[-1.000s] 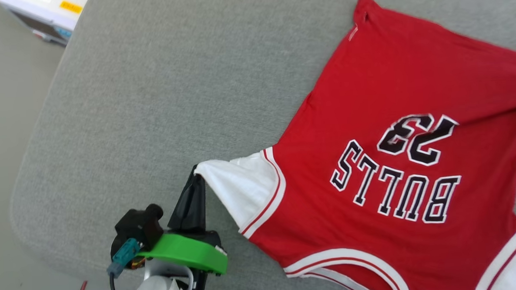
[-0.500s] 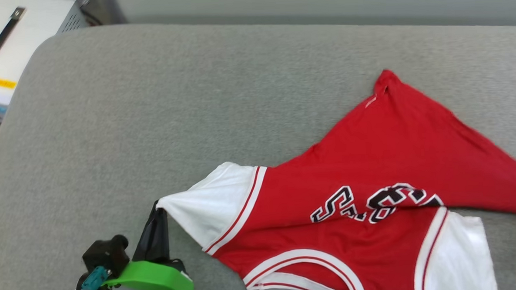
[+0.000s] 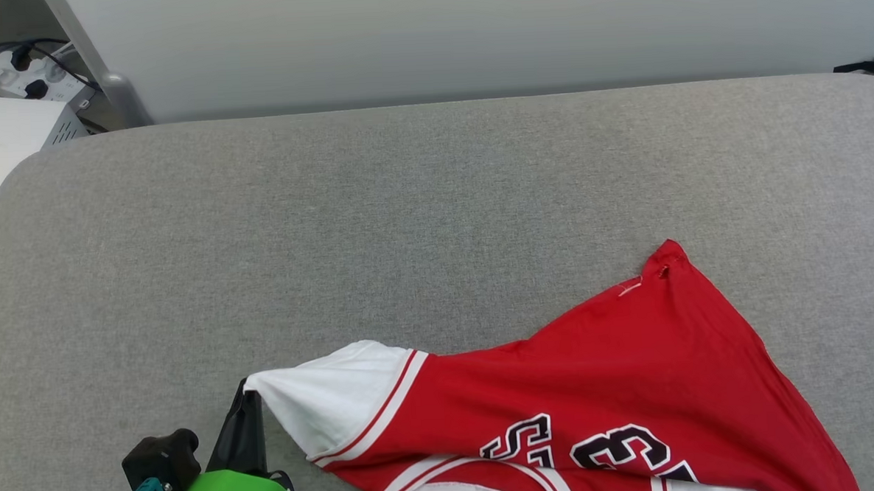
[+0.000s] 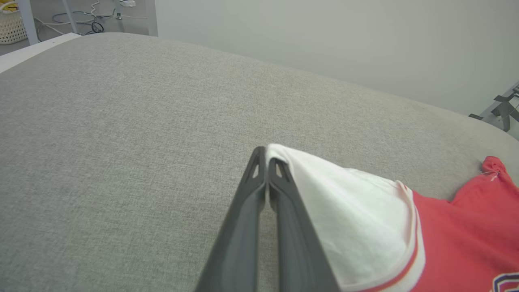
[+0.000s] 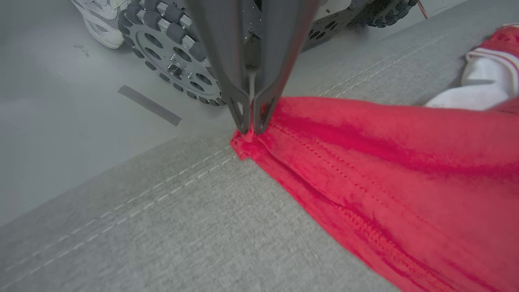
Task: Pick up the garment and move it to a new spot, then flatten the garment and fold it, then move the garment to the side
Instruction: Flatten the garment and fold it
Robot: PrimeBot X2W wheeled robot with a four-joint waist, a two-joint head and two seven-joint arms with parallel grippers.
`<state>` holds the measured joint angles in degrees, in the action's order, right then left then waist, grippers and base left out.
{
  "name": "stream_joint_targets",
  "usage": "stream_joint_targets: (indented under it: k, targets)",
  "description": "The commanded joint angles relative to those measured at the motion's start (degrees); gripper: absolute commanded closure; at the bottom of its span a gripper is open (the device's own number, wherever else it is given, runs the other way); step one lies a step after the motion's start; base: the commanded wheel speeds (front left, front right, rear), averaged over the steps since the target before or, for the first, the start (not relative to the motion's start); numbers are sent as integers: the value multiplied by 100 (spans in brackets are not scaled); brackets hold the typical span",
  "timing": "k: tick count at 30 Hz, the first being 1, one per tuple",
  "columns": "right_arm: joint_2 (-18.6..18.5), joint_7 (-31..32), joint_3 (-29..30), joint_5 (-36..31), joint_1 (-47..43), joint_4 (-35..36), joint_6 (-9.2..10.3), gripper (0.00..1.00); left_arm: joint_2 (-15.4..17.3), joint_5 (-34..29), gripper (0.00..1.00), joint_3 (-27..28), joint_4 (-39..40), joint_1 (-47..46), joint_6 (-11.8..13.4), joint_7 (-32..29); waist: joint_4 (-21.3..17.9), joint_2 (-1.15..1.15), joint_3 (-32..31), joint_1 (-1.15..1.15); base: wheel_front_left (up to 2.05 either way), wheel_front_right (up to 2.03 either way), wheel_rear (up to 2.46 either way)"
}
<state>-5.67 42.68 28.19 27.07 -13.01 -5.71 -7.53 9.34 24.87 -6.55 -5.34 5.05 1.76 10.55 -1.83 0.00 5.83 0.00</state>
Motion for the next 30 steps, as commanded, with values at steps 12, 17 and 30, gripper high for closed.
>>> stream_joint_targets:
  k: [12,17,30]
  targets:
    - [245,-2417,143,125,433,231,4,0,47,68,100,-113,18,-54,2,-57,1,0,44,0,0,0,0]
    - [-47,-3479,-233,8,846,265,4,0,50,46,100,-169,94,-158,9,-79,61,0,105,0,0,0,0]
    - [-1917,-1845,-2414,564,2511,-608,4,0,-73,-66,100,-458,151,-707,-60,-15,428,0,647,0,0,0,0]
